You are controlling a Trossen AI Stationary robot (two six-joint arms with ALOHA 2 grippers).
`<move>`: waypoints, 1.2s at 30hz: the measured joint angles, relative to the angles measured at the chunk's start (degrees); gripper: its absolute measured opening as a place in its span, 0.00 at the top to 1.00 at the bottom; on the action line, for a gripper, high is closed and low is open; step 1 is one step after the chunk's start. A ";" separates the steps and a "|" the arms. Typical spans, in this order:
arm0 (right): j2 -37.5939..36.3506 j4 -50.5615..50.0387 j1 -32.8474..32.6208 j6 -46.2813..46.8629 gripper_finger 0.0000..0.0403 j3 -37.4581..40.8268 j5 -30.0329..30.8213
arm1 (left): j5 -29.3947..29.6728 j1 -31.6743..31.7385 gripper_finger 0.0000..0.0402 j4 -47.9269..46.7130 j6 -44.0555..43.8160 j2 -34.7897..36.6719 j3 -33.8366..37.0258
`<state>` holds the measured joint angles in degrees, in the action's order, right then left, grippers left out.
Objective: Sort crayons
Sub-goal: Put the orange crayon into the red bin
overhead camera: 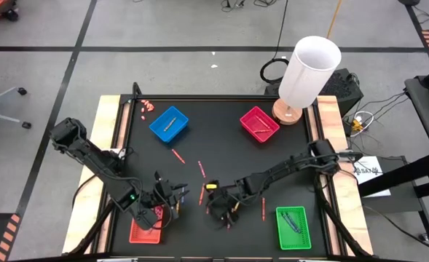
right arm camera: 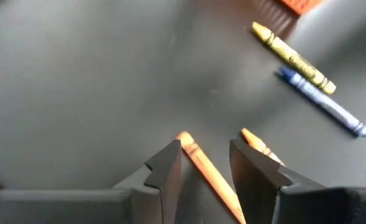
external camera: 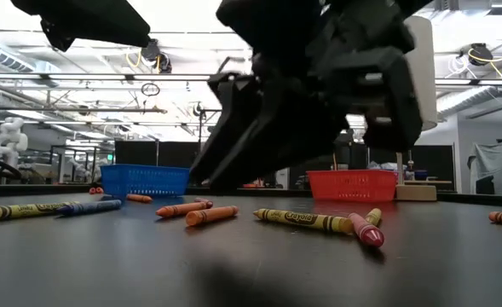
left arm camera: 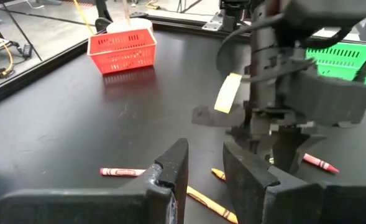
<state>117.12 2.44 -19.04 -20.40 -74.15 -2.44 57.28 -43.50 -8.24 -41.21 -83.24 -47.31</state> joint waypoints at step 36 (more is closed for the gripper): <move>4.89 -0.37 6.75 -2.59 0.99 -0.11 -12.98 | -0.46 0.78 0.75 0.18 -0.35 0.00 0.00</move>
<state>122.02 2.07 -12.29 -22.99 -74.26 -15.42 56.82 -42.72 -8.05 -41.56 -83.24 -47.31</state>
